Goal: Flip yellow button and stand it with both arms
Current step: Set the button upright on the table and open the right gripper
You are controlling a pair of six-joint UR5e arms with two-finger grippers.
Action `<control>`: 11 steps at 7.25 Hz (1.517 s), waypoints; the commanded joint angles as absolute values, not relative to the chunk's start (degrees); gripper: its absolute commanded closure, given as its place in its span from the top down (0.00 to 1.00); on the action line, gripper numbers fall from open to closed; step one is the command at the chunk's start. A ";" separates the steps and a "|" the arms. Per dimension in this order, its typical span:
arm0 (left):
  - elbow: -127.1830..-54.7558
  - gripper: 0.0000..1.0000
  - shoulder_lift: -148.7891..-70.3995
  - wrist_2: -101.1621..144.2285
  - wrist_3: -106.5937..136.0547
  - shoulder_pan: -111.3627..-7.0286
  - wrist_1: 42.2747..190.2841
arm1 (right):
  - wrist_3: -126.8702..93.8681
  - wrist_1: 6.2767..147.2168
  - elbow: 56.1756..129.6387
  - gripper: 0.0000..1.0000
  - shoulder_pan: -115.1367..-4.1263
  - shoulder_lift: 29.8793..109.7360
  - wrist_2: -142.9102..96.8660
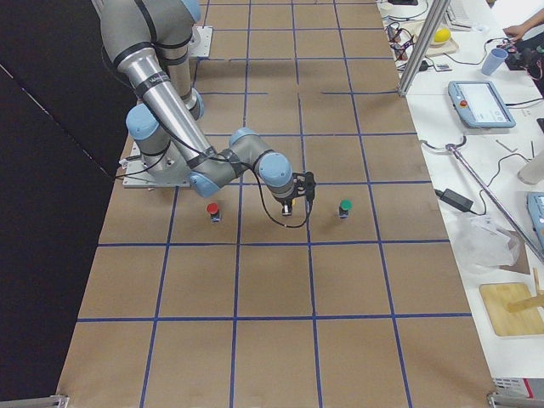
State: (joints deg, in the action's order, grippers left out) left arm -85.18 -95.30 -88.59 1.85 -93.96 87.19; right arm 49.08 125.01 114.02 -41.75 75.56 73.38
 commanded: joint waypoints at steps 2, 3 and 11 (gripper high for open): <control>-85.17 1.00 -95.36 -88.59 1.85 -93.96 87.19 | 49.22 124.80 113.99 0.65 -41.75 75.59 73.65; -85.17 1.00 -95.27 -88.59 1.85 -93.87 87.19 | 49.22 124.80 113.99 0.87 -41.75 75.50 74.17; -85.25 1.00 -95.19 -88.77 1.93 -93.87 87.28 | 32.74 104.43 96.71 0.99 -49.36 78.40 85.05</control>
State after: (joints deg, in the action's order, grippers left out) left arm -85.25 -95.26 -88.69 1.86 -93.84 87.27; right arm 37.78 107.99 101.44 -45.37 78.19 82.18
